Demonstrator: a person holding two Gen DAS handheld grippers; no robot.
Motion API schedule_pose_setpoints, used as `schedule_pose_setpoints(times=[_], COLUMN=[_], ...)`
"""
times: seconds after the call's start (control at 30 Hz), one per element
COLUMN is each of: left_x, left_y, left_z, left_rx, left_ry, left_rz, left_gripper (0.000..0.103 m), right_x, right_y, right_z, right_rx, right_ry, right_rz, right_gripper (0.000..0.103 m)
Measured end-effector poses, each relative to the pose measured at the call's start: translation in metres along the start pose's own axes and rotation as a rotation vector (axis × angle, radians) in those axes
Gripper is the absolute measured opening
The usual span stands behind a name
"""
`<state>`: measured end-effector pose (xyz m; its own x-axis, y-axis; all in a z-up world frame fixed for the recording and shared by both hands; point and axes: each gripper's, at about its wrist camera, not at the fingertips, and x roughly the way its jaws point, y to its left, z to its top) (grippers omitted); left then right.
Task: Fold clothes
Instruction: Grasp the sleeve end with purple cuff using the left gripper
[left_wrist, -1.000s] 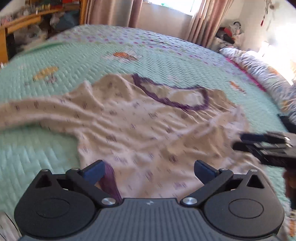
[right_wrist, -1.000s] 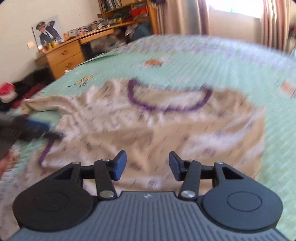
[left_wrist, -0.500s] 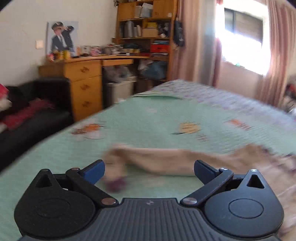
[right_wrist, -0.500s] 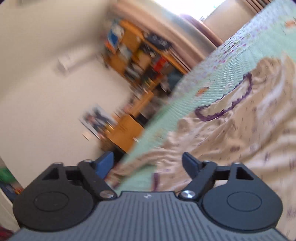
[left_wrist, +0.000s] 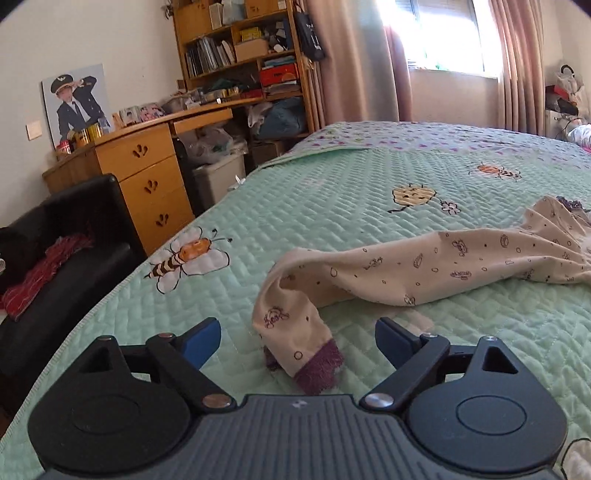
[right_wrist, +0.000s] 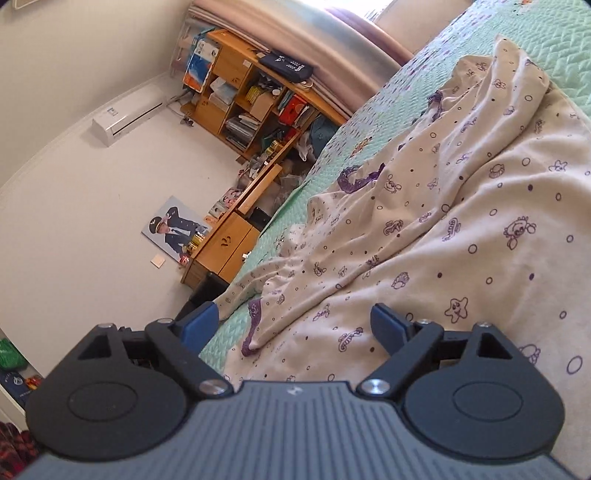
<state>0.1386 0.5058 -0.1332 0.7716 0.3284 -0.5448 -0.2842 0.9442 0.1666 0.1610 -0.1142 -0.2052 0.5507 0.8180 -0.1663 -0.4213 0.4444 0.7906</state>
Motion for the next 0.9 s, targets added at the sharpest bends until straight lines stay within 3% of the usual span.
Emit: schedule_pose_setpoints(times=[0.2,0.27,0.33,0.37,0.53,0.63,0.8,0.9], left_x=[0.013,0.016,0.019,0.020,0.003,-0.019,-0.061,-0.081], left_y=[0.003,0.002,0.001,0.001,0.005,0.015,0.038,0.041], left_z=[-0.003,-0.002,-0.001,0.001,0.030,0.070,0.140,0.160], left_rx=[-0.036,-0.047,-0.049,-0.055,-0.021,-0.011,-0.089,-0.113], left_ry=[0.087,0.102,0.122,0.133,0.120,0.105,0.054,0.018], left_rz=[-0.037,-0.040,-0.022,-0.007,0.031,-0.004,-0.103,-0.119], left_gripper=[0.058,0.056,0.033,0.004,0.005,0.005,0.005,0.005], right_x=[-0.002,-0.004,-0.004,-0.004,-0.004,-0.004,-0.005,-0.006], right_y=[-0.005,-0.005,-0.005,-0.006,-0.006,-0.006,-0.007,-0.008], right_z=[-0.002,-0.003,-0.004,-0.004,-0.004,-0.004,-0.004,-0.004], right_rx=[-0.003,-0.003,-0.003,-0.004,-0.005,-0.005,0.000,0.006], right_ry=[-0.001,-0.002,-0.003,-0.003,-0.004,-0.004,-0.010,-0.014], right_rz=[0.007,0.010,0.011,0.011,0.012,0.013,0.023,0.031], right_gripper=[0.090,0.090,0.090,0.090,0.090,0.090,0.090,0.090])
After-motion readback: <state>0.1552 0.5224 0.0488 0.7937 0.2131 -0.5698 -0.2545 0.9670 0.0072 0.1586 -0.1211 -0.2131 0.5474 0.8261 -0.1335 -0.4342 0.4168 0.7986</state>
